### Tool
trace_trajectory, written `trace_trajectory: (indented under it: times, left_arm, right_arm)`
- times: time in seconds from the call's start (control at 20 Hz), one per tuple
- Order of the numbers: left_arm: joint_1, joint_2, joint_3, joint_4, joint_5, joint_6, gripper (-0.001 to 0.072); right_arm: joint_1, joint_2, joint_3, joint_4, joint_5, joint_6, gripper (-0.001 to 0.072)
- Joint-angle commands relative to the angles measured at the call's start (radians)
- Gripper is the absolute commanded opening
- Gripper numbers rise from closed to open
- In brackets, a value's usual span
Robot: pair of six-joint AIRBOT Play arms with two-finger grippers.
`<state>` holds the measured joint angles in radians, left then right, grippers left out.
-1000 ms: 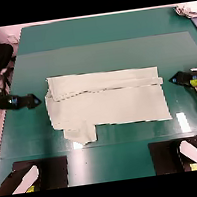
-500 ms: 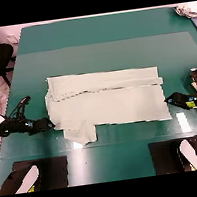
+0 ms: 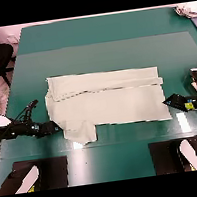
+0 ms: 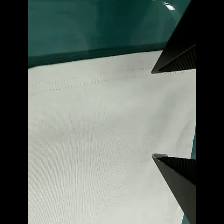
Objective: Fold the shirts.
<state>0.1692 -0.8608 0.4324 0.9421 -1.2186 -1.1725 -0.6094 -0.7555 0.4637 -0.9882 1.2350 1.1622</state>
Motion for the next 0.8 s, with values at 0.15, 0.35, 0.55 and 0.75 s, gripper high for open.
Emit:
trace_trajectory:
  times: [0.15, 0.35, 0.55, 0.75]
  left_arm:
    - [-0.077, -0.003, -0.021, 0.038, 0.137, -0.032, 0.0698]
    - [-0.077, -0.003, -0.056, 0.056, 0.166, -0.045, 0.0698]
    - [-0.077, -0.003, -0.056, 0.050, 0.202, -0.052, 0.0472]
    - [-0.077, -0.003, -0.056, 0.032, 0.215, -0.049, 0.0028]
  right_arm:
    - [-0.001, 0.001, -0.001, 0.001, -0.005, 0.000, 0.0569]
    - [-0.001, 0.001, -0.001, 0.001, -0.012, 0.000, 0.0569]
    - [-0.001, 0.001, -0.001, 0.001, -0.013, 0.000, 0.0568]
    - [-0.001, 0.001, -0.001, 0.000, -0.012, 0.000, 0.0568]
